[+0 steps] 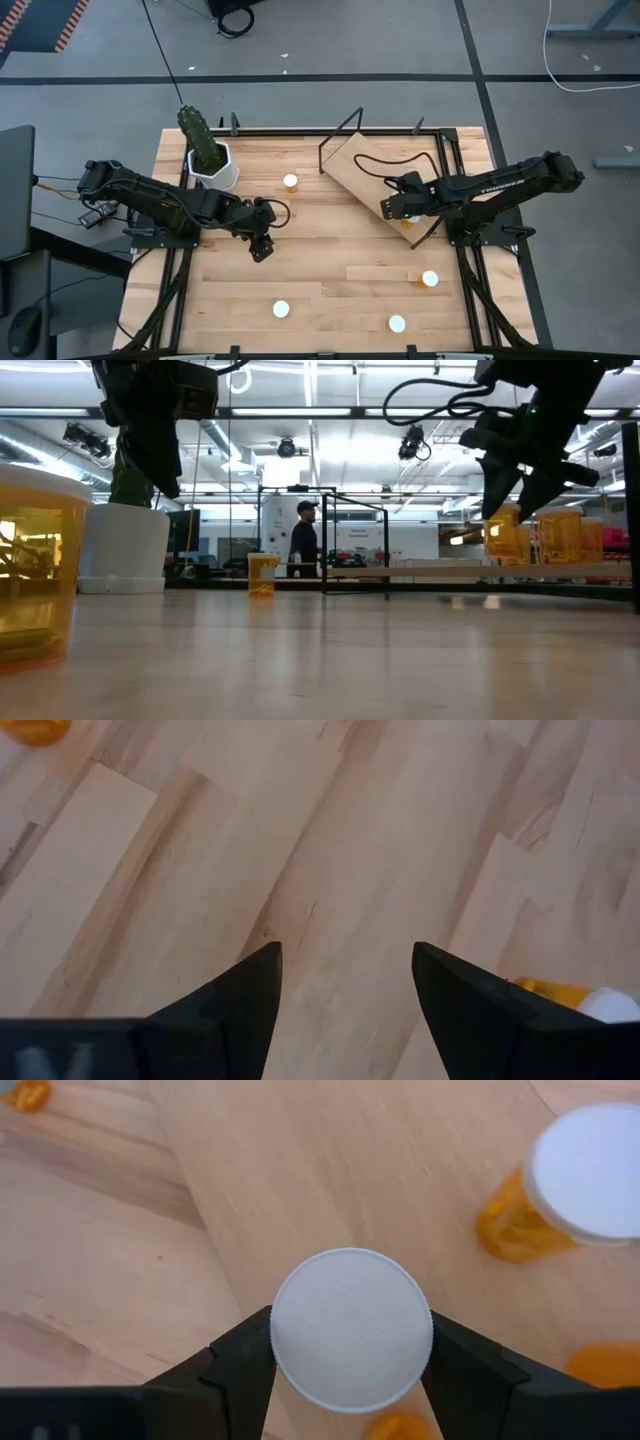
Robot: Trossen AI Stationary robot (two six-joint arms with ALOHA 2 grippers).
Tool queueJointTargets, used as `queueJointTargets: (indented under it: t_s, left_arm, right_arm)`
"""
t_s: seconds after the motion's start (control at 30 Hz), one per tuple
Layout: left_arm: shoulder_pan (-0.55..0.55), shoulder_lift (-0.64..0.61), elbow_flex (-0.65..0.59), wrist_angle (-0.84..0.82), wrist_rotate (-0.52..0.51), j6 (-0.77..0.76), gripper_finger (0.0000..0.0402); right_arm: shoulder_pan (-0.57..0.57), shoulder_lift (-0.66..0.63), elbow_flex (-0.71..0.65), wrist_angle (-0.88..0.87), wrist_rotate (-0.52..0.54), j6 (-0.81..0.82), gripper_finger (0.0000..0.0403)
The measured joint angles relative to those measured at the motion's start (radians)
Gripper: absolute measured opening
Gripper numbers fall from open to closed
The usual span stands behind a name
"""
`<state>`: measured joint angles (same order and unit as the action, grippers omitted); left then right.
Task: Pick and place medicine bottles onto shelf by color
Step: Put the orange pill bottle on the shelf aligned with the middle right orange pill bottle
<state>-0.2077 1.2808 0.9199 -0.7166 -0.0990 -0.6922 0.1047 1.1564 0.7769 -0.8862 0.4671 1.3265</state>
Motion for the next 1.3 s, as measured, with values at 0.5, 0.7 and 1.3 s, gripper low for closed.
queueJointTargets:
  t_s: [0.5,0.7,1.3]
  left_arm:
    - [0.0,0.0,0.0,-0.005,-0.001,-0.003,0.0231]
    - [0.0,0.0,0.0,-0.006,-0.001,-0.008,0.0231]
    - [0.001,0.0,0.0,-0.006,-0.001,-0.011,0.0231]
  right_arm:
    - [0.0,0.037,0.0,0.063,0.006,-0.042,0.0226]
    - [0.0,0.051,0.0,0.064,0.004,-0.044,0.0226]
    - [0.0,0.05,0.0,0.066,0.026,-0.05,0.0226]
